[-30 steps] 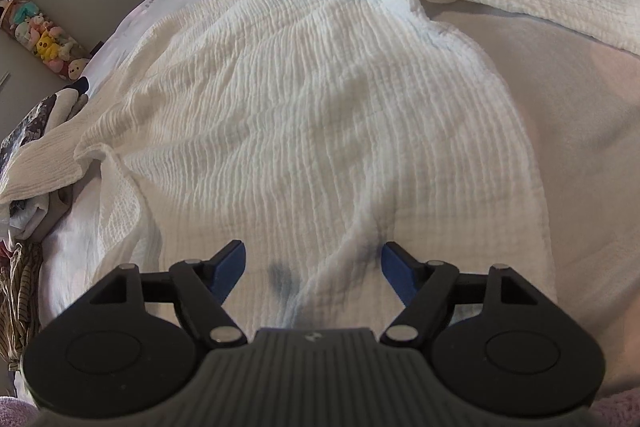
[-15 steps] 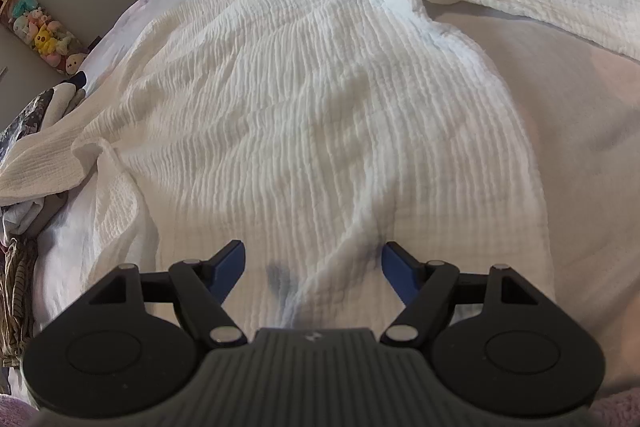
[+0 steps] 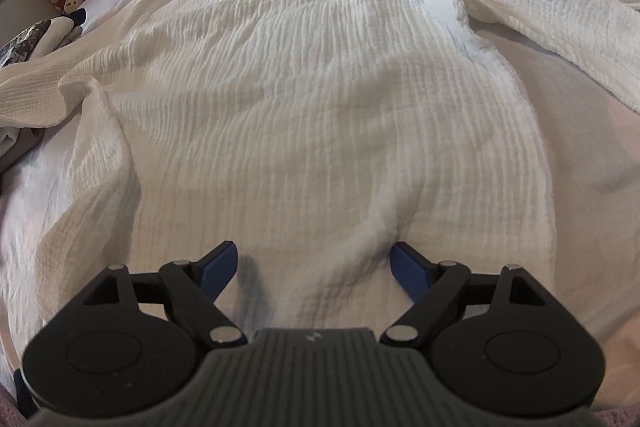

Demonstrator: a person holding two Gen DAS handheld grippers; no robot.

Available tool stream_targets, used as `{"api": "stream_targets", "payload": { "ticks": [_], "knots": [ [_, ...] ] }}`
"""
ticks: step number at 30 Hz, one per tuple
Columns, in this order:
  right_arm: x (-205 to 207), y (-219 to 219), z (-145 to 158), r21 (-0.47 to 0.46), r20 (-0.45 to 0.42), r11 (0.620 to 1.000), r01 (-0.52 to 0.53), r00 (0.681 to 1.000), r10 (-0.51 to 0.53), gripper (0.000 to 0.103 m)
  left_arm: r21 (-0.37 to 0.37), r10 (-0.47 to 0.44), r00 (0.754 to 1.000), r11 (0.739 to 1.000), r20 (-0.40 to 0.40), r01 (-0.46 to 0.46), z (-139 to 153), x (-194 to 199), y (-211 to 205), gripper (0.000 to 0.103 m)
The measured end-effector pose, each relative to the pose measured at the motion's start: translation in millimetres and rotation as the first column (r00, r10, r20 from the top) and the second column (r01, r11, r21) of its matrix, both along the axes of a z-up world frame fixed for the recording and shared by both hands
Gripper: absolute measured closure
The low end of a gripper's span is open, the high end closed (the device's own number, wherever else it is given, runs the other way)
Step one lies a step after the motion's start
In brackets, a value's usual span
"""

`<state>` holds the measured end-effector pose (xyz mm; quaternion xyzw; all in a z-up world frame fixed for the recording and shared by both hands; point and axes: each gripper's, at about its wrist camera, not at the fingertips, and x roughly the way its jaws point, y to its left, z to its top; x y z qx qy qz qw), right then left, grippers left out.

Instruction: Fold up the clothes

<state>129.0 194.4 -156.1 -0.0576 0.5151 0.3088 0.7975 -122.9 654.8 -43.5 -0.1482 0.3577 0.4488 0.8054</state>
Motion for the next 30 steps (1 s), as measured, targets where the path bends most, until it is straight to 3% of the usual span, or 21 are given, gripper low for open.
{"api": "stream_targets", "payload": {
  "ticks": [2, 4, 9, 14, 17, 20, 22, 24, 30],
  "knots": [
    [-0.3, 1.4, -0.8, -0.006, 0.0, 1.0, -0.005, 1.0, 0.005, 0.015, -0.027, 0.007, 1.0, 1.0, 0.009, -0.007, -7.6, 3.4, 2.3, 0.069],
    [-0.4, 2.2, -1.1, -0.007, -0.001, 1.0, -0.006, 1.0, 0.006, 0.014, -0.008, -0.002, 1.0, 1.0, -0.006, 0.002, -10.7, 9.3, -1.4, 0.085],
    [-0.7, 3.8, -2.2, -0.01, -0.004, 1.0, -0.013, 1.0, 0.013, 0.012, 0.162, -0.005, 0.999, 0.987, -0.047, 0.012, 5.9, 18.1, -18.9, 0.09],
    [0.1, 5.1, -2.9, -0.008, -0.007, 1.0, -0.016, 1.0, 0.016, 0.01, 0.216, 0.041, 0.986, 0.976, -0.159, -0.005, 13.0, 23.7, -9.7, 0.09],
    [0.8, 5.0, -3.3, -0.004, -0.011, 1.0, -0.017, 1.0, 0.017, 0.01, 0.204, 0.048, 0.982, 0.979, -0.182, -0.011, 10.7, 25.7, -12.7, 0.087],
    [0.7, 4.6, -3.1, 0.0, -0.014, 1.0, -0.016, 1.0, 0.016, 0.01, 0.225, 0.044, 0.984, 0.974, -0.174, -0.004, 17.1, 24.5, -24.6, 0.076],
    [0.8, 4.4, -2.6, 0.002, -0.014, 1.0, -0.016, 1.0, 0.016, 0.01, 0.247, 0.024, 0.985, 0.969, -0.169, 0.018, 25.7, 22.8, -36.4, 0.06],
    [0.3, 3.7, -1.8, 0.004, -0.014, 1.0, -0.017, 1.0, 0.017, 0.01, 0.26, -0.011, 0.987, 0.964, -0.16, 0.053, 37.1, 18.9, -53.1, 0.053],
    [-2.6, -0.3, 2.9, 0.013, -0.013, 1.0, -0.015, 1.0, 0.016, 0.011, 0.24, -0.167, 0.976, 0.951, -0.139, 0.196, 66.0, 11.2, -117.9, 0.048]
  ]
}}
